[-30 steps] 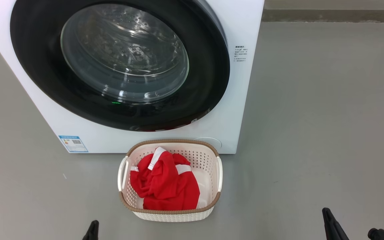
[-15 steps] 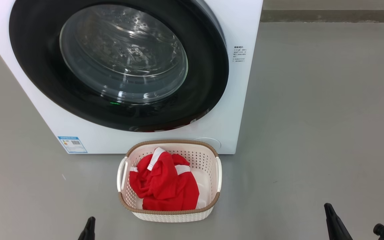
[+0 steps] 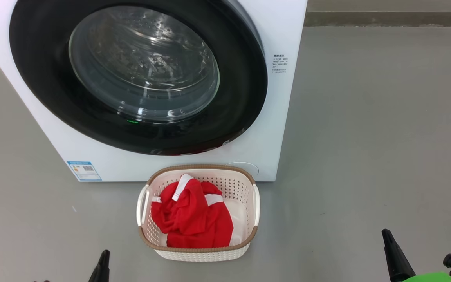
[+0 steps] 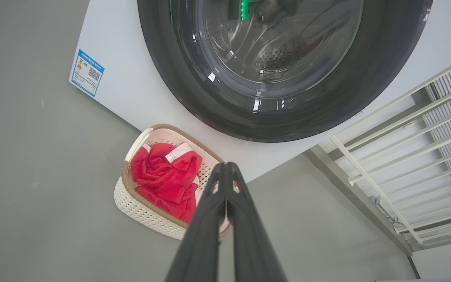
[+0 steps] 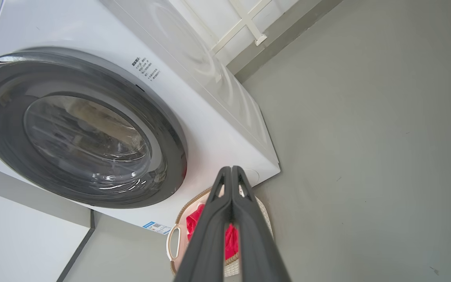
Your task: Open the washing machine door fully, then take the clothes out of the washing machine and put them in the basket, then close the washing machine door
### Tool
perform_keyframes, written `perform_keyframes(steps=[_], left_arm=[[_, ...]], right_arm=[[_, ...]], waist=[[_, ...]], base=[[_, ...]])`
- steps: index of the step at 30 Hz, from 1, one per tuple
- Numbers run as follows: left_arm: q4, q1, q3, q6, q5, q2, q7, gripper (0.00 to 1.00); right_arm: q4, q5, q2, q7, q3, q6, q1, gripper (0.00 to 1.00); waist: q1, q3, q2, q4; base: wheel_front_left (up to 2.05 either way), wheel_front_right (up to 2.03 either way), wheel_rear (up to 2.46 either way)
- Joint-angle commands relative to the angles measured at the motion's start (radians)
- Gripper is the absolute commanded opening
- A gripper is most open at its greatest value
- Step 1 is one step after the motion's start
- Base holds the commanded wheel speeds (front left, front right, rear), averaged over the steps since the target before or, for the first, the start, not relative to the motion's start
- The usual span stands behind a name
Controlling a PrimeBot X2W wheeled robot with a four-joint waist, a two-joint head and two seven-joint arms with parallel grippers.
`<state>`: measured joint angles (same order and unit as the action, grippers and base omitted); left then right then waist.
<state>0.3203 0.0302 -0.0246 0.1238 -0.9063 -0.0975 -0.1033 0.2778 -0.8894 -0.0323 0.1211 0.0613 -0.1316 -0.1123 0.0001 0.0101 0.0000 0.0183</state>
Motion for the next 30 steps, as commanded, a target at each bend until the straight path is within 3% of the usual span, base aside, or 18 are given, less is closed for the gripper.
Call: perform_keyframes(steps=[1,30], left_arm=[[-0.031,-0.047,0.026,0.003,-0.028,-0.006,0.009,0.0],[-0.049,-0.083,0.071,0.005,-0.295,0.015,0.091,0.0]], right_arm=[[-0.026,-0.038,-0.017,-0.008,-0.002,0.0,0.045,0.0],[-0.029,-0.317,-0.025,-0.089,0.008,0.001,0.114,0.0]], waist=[[-0.0001,0.0,0.0,0.0],[-0.0001,-0.003,0.0,-0.007]], base=[[0.0,0.0,0.0],[0.0,0.0,0.0]])
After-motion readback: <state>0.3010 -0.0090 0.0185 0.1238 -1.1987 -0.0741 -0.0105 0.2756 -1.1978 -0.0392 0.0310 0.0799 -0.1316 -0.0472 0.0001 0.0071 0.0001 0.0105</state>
